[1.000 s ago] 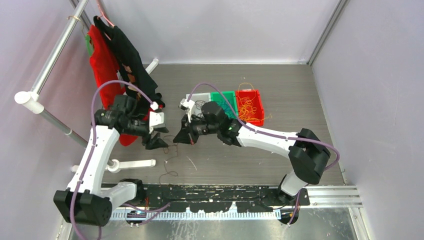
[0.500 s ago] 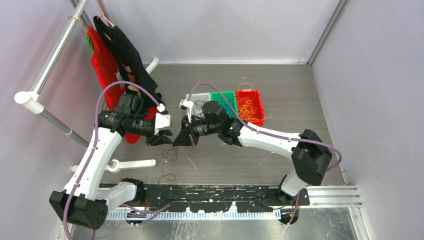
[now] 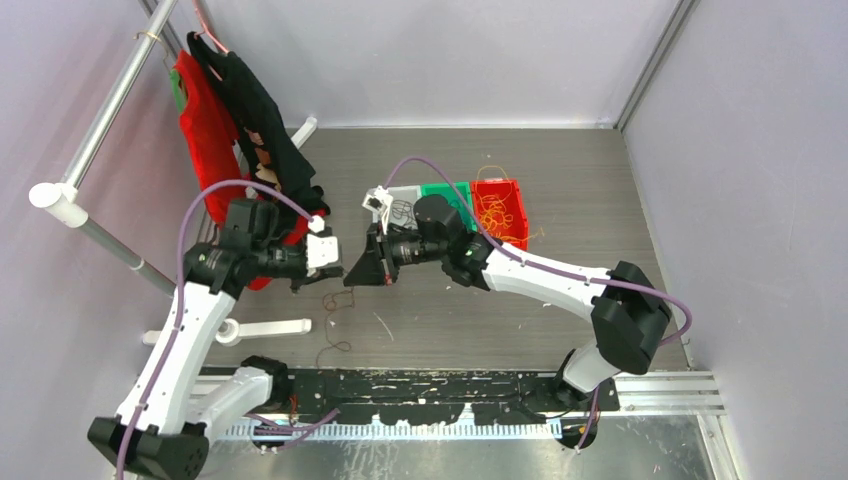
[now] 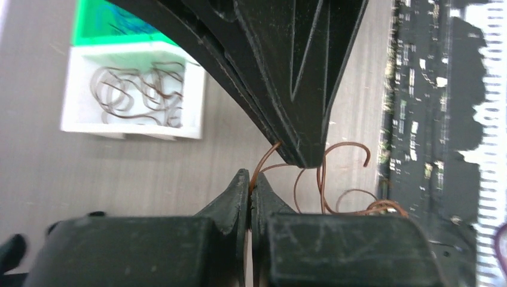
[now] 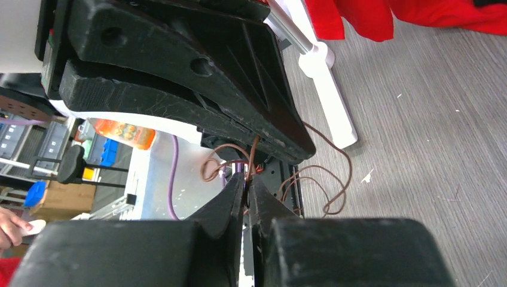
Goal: Untangle the cables
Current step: Pick up the cable at the center of the board.
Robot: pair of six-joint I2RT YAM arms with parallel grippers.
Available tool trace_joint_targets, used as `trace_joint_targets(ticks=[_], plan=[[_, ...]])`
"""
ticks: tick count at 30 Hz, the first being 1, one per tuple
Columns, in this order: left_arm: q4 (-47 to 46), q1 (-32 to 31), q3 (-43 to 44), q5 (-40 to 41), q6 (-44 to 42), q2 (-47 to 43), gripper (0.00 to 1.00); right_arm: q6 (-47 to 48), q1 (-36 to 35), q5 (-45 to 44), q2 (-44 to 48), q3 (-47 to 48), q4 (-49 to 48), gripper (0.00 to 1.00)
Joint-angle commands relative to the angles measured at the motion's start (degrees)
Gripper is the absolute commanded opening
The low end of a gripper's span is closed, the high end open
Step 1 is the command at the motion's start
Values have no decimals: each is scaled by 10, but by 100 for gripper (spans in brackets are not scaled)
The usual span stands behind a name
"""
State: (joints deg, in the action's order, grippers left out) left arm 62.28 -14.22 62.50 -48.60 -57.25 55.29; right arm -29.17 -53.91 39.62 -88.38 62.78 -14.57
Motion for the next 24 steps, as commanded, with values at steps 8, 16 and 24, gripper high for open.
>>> trace_joint_targets(ticks=[8, 16, 24], plan=[[-334, -26, -21, 80, 257, -69, 0, -318, 34, -98, -24, -63, -410, 32], [-341, -41, 8, 84, 299, -59, 0, -380, 34, -200, -44, -93, -518, 28], [-372, -41, 43, 119, 282, -44, 0, -416, 27, -136, -58, -122, -572, 24]])
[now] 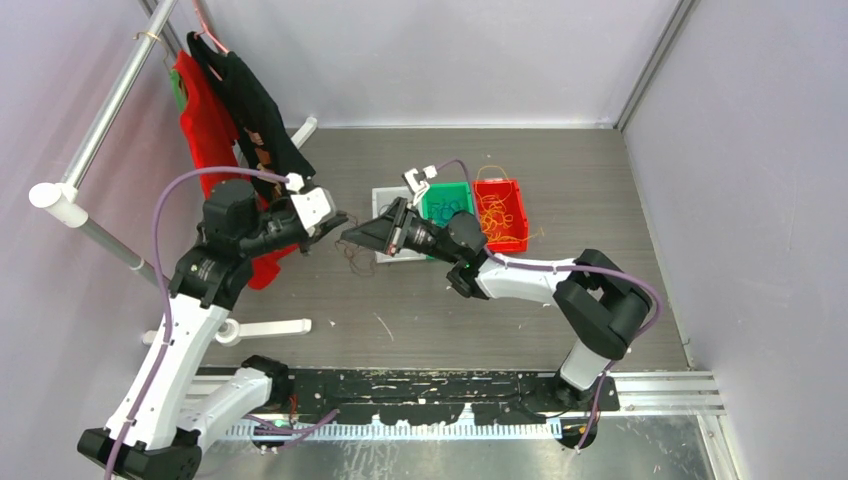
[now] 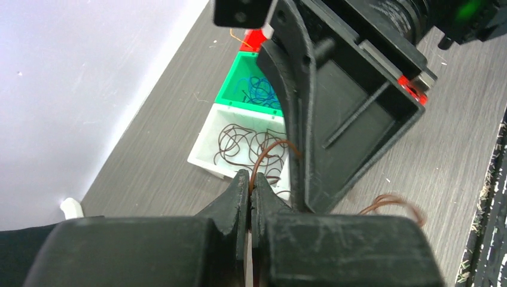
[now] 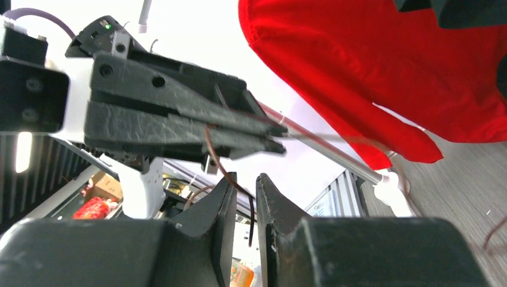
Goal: Untangle the cables
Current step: Pick up the cable at the center of the board.
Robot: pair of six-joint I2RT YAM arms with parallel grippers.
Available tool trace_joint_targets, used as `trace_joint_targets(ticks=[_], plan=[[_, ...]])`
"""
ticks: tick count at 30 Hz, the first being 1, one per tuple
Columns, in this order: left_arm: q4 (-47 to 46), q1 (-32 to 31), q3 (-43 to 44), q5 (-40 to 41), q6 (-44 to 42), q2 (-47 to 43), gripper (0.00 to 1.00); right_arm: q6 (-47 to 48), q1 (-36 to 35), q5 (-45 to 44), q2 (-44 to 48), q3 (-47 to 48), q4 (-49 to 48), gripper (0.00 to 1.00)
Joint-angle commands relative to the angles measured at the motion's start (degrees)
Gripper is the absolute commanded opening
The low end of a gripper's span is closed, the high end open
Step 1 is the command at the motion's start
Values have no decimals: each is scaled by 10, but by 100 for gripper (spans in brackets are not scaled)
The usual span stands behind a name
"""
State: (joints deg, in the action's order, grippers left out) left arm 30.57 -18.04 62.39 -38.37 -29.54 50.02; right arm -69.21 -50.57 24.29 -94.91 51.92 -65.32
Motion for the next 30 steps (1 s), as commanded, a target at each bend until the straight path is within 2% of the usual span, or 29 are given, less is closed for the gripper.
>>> trace_joint_targets(ticks=[1, 7, 15, 16, 18, 24, 27, 30], plan=[[-56, -2, 58, 16, 6, 15, 0, -1, -8, 21, 13, -17, -39, 23], [-54, -3, 142, 17, 30, 55, 0, 114, -21, 35, 46, -20, 110, 22], [-41, -2, 202, 15, 41, 62, 0, 197, -22, 29, 86, -39, 234, 20], [-36, -3, 205, 13, 42, 61, 0, 210, -22, 24, 98, -41, 252, 22], [-26, -2, 210, 4, 44, 58, 0, 252, -21, 3, 127, -37, 308, 33], [-19, -4, 211, -25, 63, 47, 0, 420, -18, -104, 207, 26, 486, 56], [-18, -4, 214, -32, 72, 46, 0, 472, -14, -133, 221, 50, 521, 68], [-18, -5, 216, -35, 79, 47, 0, 509, -15, -135, 213, 67, 519, 75]])
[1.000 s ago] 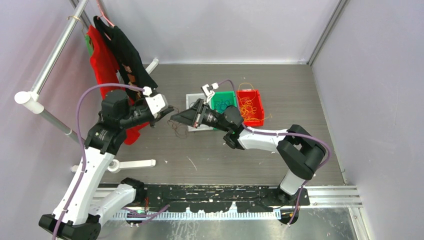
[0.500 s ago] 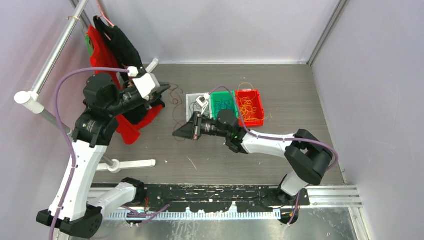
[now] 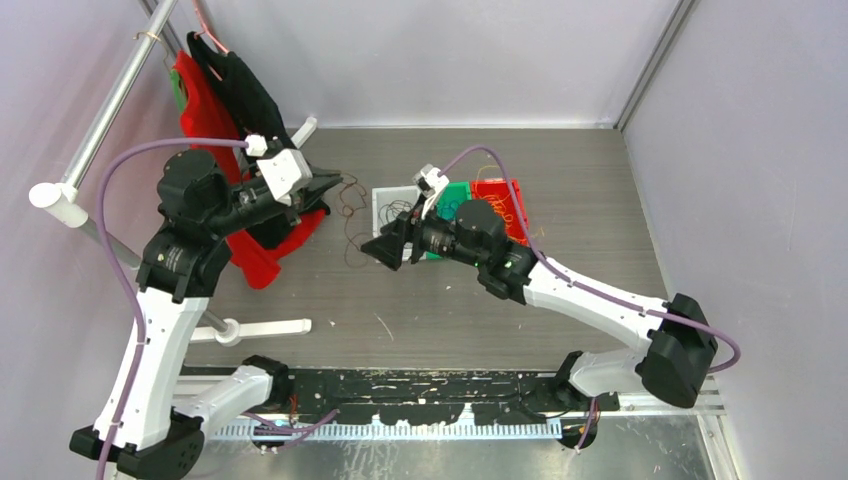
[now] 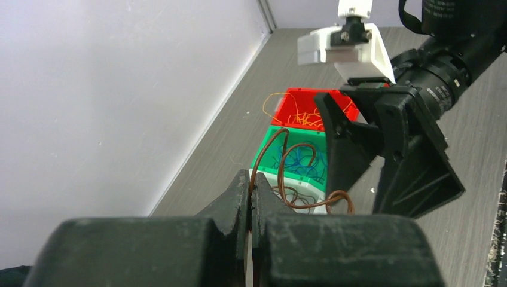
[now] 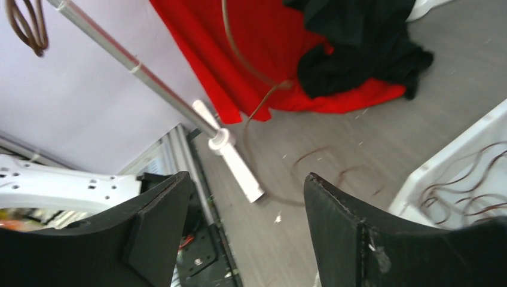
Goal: Untangle the cables
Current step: Pick up the cable at the center of the board, then place the cable in the bin.
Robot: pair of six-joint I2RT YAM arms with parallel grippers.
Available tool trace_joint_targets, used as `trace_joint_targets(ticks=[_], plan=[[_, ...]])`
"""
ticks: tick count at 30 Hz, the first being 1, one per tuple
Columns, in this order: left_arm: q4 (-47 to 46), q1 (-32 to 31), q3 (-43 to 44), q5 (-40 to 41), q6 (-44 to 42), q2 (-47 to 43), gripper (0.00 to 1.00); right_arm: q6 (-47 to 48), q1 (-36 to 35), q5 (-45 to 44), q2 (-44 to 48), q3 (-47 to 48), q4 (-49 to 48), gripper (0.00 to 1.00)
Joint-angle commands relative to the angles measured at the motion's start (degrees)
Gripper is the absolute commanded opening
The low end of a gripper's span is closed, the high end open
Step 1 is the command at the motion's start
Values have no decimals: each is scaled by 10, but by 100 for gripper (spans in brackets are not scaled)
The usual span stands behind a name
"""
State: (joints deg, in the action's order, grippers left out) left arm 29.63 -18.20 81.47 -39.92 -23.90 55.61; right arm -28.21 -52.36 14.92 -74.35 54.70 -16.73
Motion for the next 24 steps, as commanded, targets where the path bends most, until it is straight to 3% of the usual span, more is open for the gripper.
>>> trace_joint_targets(ticks=[1, 9, 19, 22, 24], plan=[[-9, -4, 26, -21, 24, -8, 0, 104, 3, -39, -5, 47, 32, 75], [-9, -6, 39, -21, 27, 0, 0, 79, 2, 24, -84, 72, -42, 71], [-28, -12, 12, -24, 37, 4, 0, -17, 31, 60, -133, 88, -100, 37], [-33, -12, 10, -26, 35, 6, 0, -30, 57, 39, -119, 68, -95, 40], [-37, -13, 9, -26, 32, 9, 0, -29, 73, 9, -100, 45, -84, 48]])
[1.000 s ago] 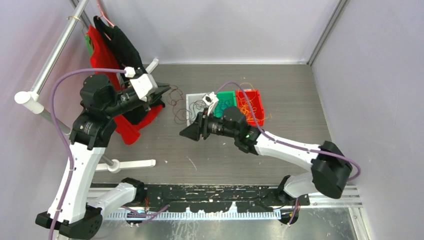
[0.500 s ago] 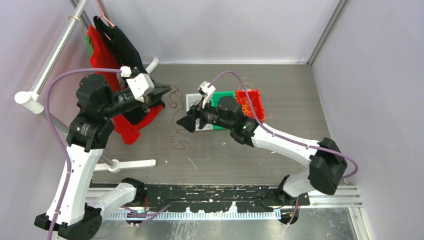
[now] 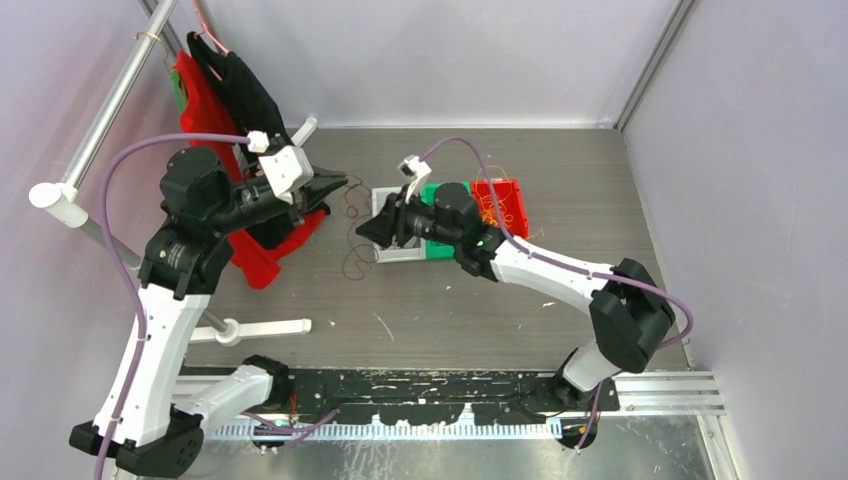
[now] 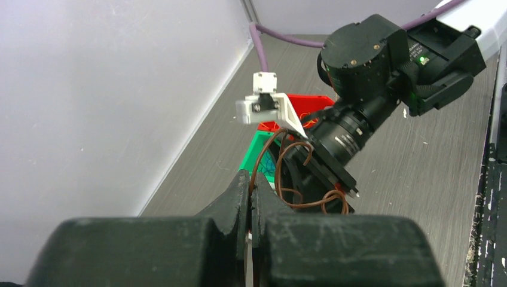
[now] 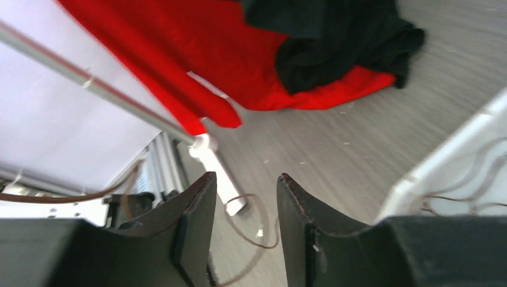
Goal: Untangle the cables
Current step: Place the cable in the bin.
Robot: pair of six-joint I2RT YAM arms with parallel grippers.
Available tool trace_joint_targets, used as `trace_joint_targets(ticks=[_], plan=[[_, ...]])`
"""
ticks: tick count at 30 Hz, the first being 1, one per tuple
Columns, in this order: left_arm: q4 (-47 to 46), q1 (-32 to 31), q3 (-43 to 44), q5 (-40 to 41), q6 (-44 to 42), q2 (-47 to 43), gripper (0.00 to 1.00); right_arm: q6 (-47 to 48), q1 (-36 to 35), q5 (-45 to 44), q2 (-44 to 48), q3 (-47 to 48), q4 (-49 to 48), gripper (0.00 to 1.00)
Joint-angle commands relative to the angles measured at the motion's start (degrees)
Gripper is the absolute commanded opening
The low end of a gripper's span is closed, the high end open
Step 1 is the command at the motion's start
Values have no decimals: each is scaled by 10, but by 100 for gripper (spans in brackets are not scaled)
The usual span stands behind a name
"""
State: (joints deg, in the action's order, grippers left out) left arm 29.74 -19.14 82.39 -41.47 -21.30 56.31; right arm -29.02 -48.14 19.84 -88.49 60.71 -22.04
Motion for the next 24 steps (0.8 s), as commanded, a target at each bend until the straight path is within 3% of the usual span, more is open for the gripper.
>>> trace_joint_targets(ticks=[1, 7, 18, 24], plan=[[-39, -4, 0, -11, 5, 4, 0, -13, 37, -58, 54, -25, -21, 51], [-57, -10, 0, -7, -2, 25, 0, 26, 63, -114, 116, -80, 11, 62], [-144, -37, 3, 53, -56, 112, 0, 67, 107, -247, 258, -135, 110, 62], [-210, -46, 0, 94, -102, 193, 0, 74, 123, -272, 323, -166, 127, 61]])
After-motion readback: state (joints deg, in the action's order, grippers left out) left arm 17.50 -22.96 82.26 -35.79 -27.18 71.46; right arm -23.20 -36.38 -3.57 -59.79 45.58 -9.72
